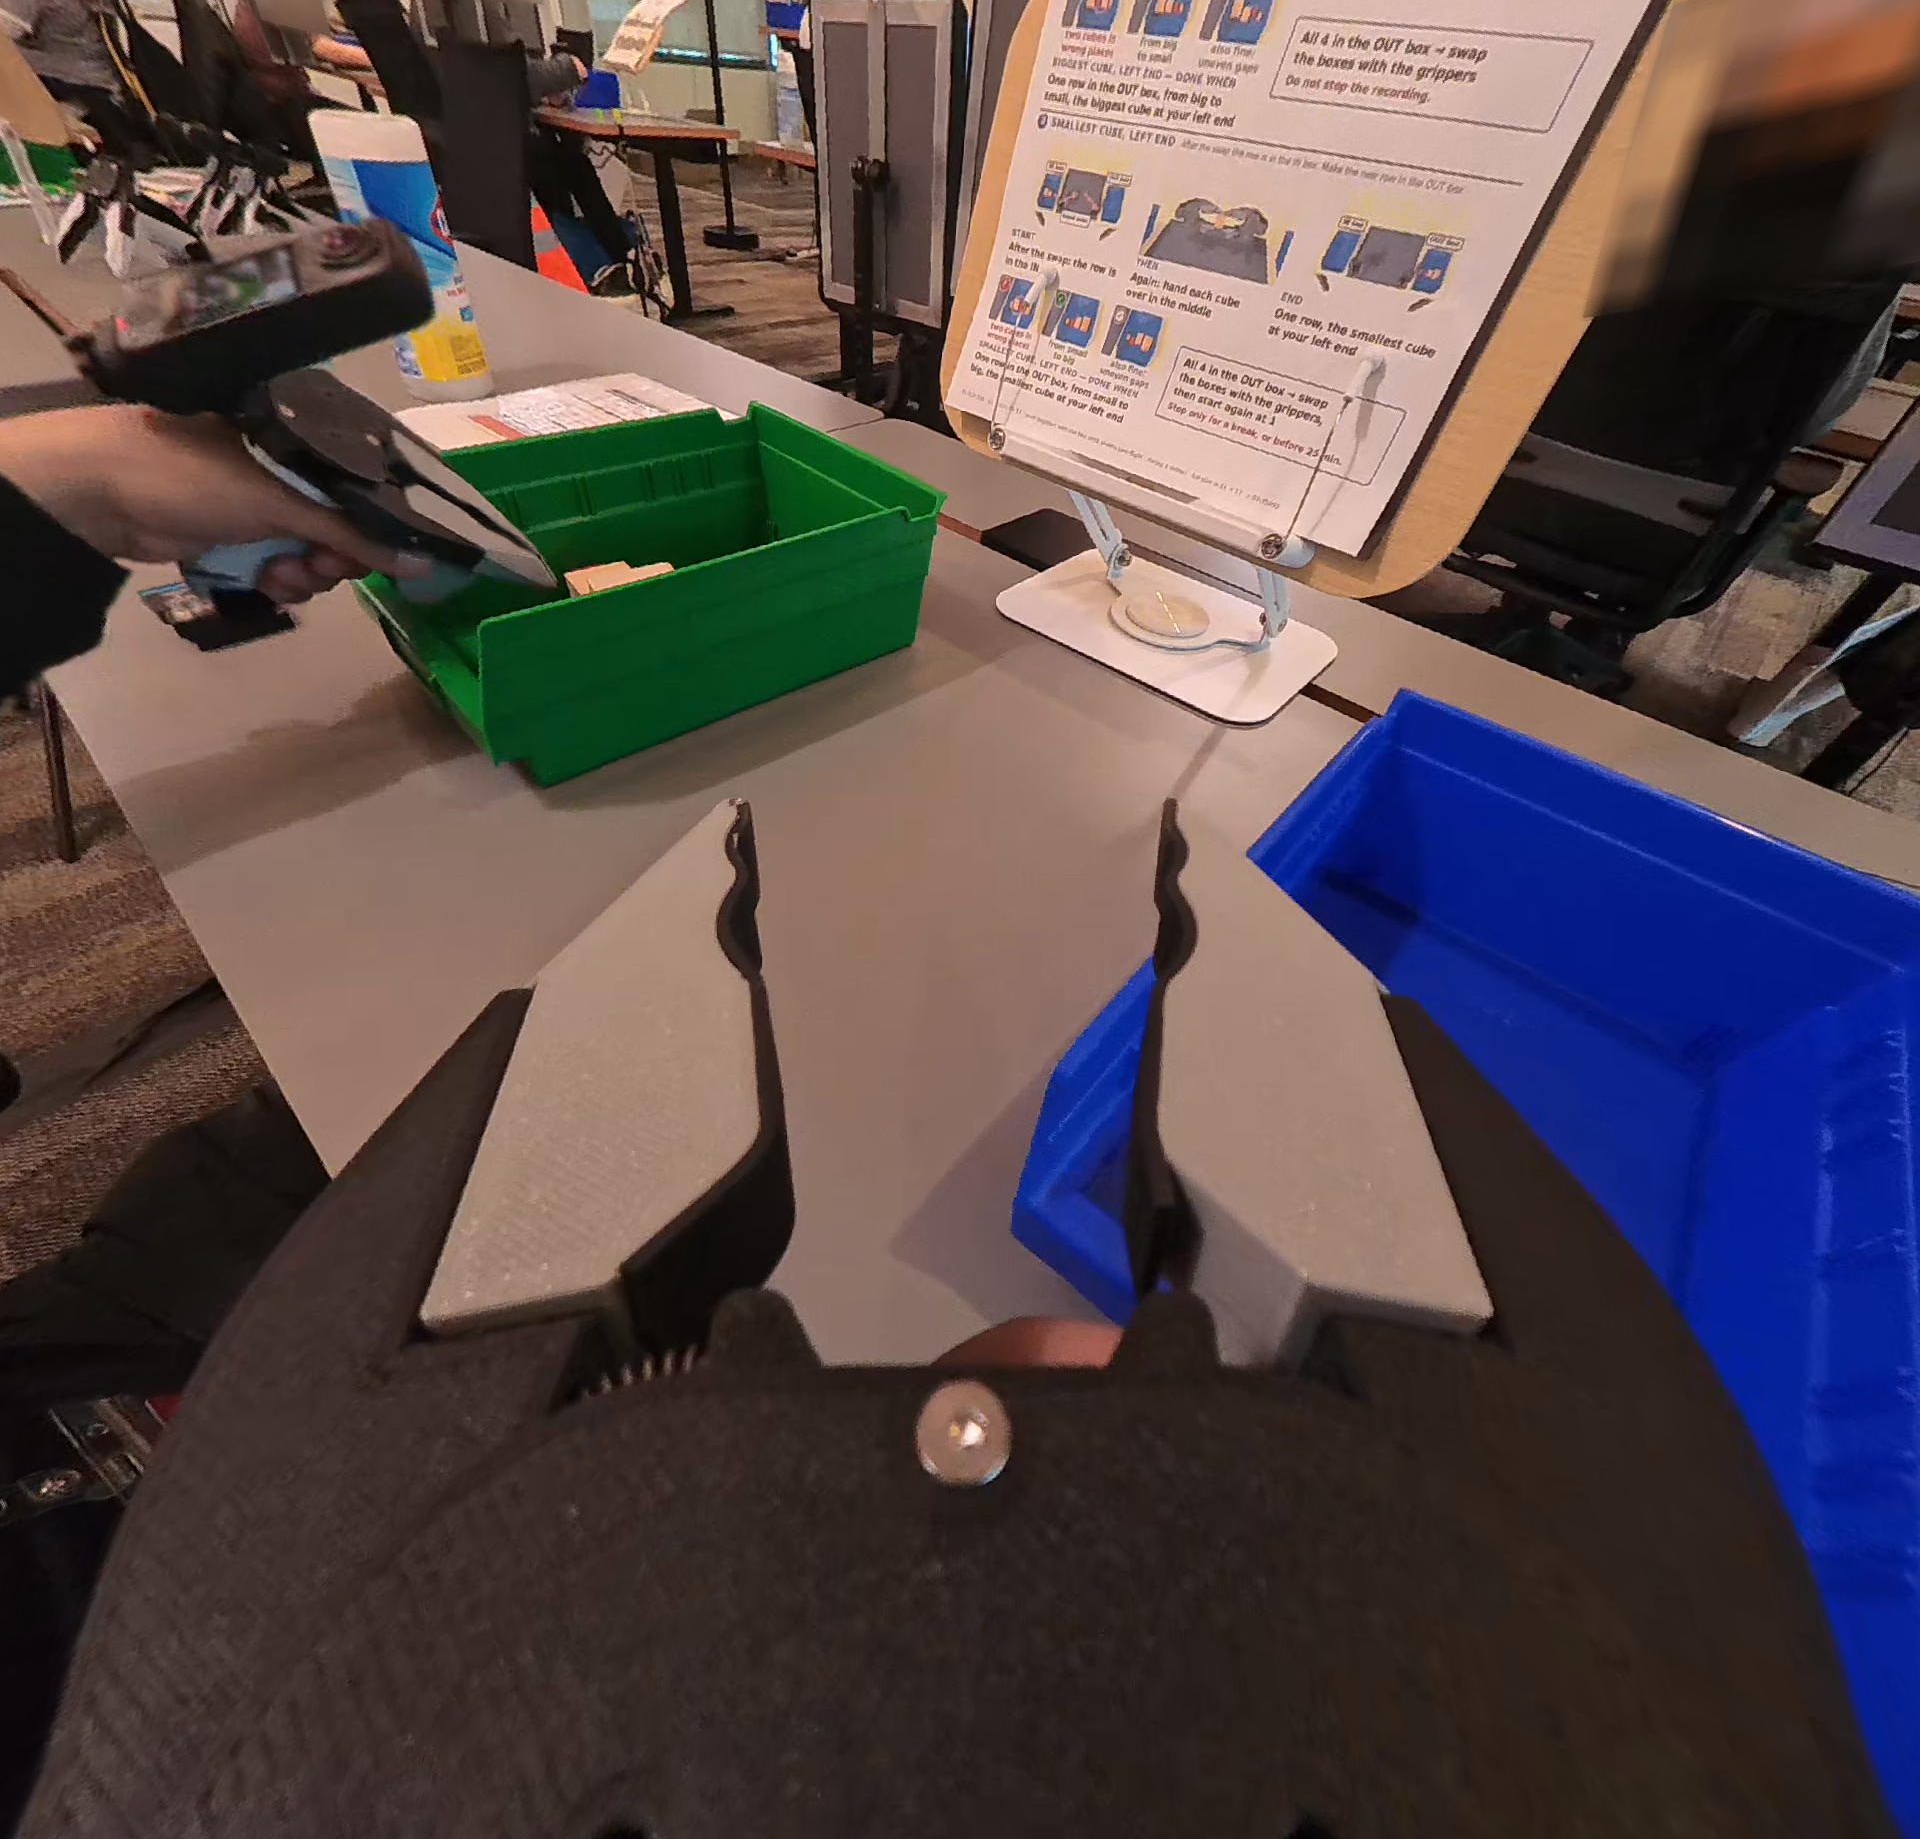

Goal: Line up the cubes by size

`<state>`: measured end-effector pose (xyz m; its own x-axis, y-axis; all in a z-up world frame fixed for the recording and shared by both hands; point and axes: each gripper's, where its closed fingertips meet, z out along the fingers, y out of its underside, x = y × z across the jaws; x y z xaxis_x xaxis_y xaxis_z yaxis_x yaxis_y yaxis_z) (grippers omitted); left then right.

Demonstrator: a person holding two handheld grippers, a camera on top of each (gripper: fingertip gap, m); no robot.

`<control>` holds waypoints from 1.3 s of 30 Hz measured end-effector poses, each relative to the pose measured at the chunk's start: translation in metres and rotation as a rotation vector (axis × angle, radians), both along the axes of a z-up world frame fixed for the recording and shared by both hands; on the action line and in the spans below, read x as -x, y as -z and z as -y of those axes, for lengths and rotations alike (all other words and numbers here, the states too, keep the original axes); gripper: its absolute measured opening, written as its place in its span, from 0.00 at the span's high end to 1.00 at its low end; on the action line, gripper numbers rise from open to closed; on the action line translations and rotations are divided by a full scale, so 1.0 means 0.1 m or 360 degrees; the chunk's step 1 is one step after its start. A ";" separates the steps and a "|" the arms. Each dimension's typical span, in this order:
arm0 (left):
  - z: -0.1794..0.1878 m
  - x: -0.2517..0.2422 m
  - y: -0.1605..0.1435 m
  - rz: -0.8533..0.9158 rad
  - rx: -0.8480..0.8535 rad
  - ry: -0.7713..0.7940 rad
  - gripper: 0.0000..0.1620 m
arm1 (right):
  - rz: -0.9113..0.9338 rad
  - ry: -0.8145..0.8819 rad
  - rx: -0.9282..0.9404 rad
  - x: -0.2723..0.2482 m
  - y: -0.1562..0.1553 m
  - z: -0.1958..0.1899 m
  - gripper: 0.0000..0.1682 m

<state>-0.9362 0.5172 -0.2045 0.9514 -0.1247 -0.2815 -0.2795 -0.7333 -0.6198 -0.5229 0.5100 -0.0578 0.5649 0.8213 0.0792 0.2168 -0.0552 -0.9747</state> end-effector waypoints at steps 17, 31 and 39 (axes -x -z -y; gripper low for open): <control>-0.33 0.16 0.37 -0.0333 0.0480 -0.0047 1.00 | 0.0035 0.0002 -0.0025 -0.01 0.01 0.00 0.55; -0.84 0.23 -0.20 -0.0494 -0.0104 -0.0137 1.00 | 0.0045 0.0021 -0.0031 -0.04 0.02 -0.03 0.55; -0.78 -0.23 -0.20 -0.0329 0.0042 0.0304 0.72 | 0.0050 0.0016 -0.0038 -0.04 0.03 -0.03 0.55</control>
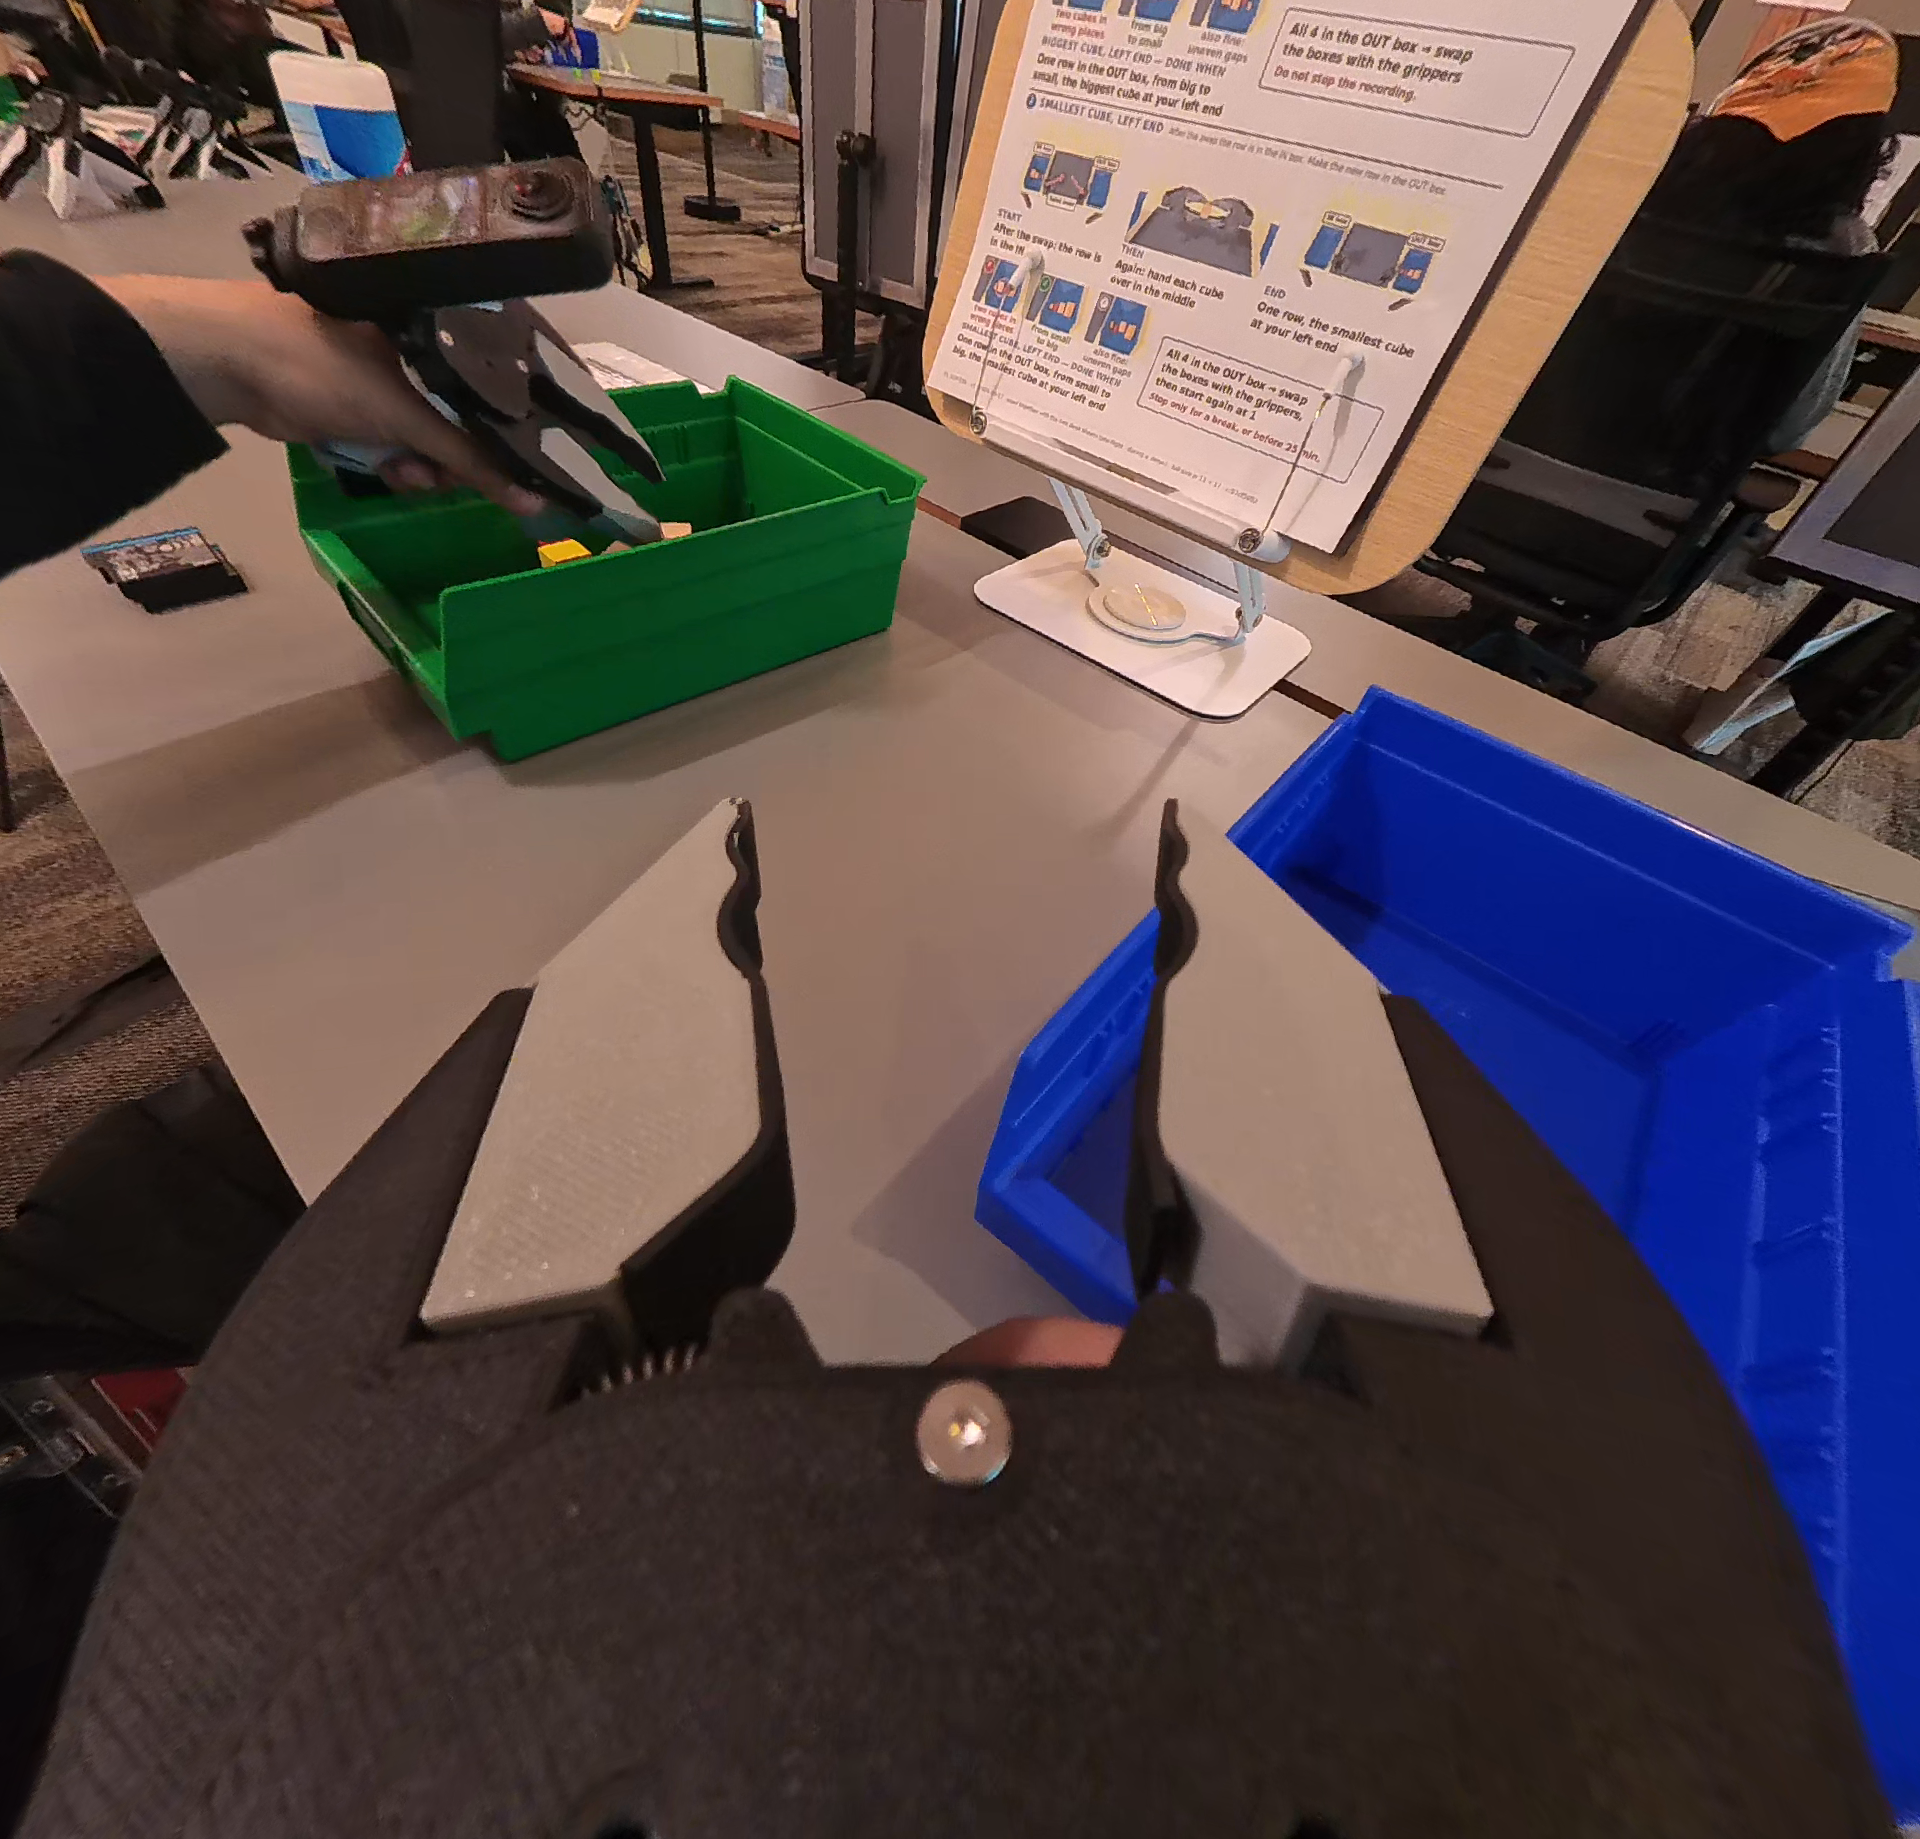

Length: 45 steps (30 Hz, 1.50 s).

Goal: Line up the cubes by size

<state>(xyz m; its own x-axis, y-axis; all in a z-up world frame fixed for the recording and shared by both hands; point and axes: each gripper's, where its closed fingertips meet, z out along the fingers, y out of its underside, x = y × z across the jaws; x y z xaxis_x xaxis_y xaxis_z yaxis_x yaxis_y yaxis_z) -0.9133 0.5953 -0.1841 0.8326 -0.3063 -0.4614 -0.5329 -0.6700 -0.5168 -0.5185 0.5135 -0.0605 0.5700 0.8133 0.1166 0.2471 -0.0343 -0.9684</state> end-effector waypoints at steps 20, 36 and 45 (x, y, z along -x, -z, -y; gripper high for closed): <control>-0.01 -0.05 0.46 -0.0113 0.0405 0.0149 0.52 | 0.0075 -0.0015 -0.0054 0.02 0.03 0.02 0.55; 0.61 0.67 0.23 -0.0600 0.0599 0.0144 0.71 | 0.0158 -0.0067 -0.0093 0.16 0.12 0.09 0.55; 0.82 0.77 0.40 -0.0583 0.0758 0.0115 0.69 | 0.0216 -0.0080 -0.0118 0.21 0.17 0.11 0.55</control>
